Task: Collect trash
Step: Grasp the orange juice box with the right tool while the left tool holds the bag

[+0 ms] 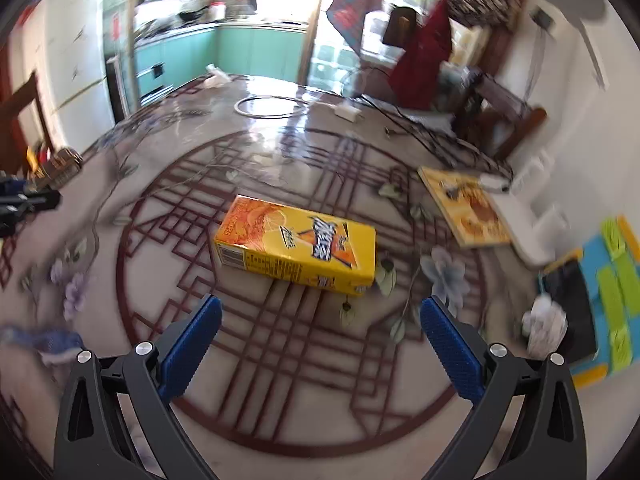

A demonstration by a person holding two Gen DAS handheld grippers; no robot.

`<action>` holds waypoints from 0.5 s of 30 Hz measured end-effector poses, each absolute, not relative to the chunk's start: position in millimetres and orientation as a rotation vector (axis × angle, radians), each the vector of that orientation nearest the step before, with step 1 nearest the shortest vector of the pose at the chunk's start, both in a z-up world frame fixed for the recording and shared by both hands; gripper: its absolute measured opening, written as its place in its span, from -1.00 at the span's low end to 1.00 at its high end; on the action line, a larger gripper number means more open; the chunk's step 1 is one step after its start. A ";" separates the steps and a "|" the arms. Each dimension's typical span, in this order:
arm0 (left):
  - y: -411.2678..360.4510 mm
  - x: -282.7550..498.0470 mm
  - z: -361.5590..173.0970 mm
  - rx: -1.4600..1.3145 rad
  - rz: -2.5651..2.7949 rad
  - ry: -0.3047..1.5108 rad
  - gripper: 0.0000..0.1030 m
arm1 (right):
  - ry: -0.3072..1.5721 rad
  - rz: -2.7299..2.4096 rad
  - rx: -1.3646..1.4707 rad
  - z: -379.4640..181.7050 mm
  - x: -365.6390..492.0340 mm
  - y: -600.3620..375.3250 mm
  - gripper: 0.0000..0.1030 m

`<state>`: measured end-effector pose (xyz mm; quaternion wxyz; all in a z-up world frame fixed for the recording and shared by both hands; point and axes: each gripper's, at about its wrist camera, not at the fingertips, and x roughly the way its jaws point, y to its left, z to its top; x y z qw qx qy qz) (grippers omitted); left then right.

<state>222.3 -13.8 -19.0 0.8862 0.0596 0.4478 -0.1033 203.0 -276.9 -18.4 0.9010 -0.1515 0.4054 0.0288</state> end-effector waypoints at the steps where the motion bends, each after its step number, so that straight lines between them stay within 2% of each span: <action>1: -6.5 215.0 -17.2 0.124 -0.220 0.929 -0.19 | 0.830 0.068 -0.348 -20.0 206.8 -276.0 0.87; 15: 54.3 169.0 -10.0 0.049 -0.242 0.911 -0.17 | 0.909 0.444 -0.743 -68.1 280.0 -253.1 0.87</action>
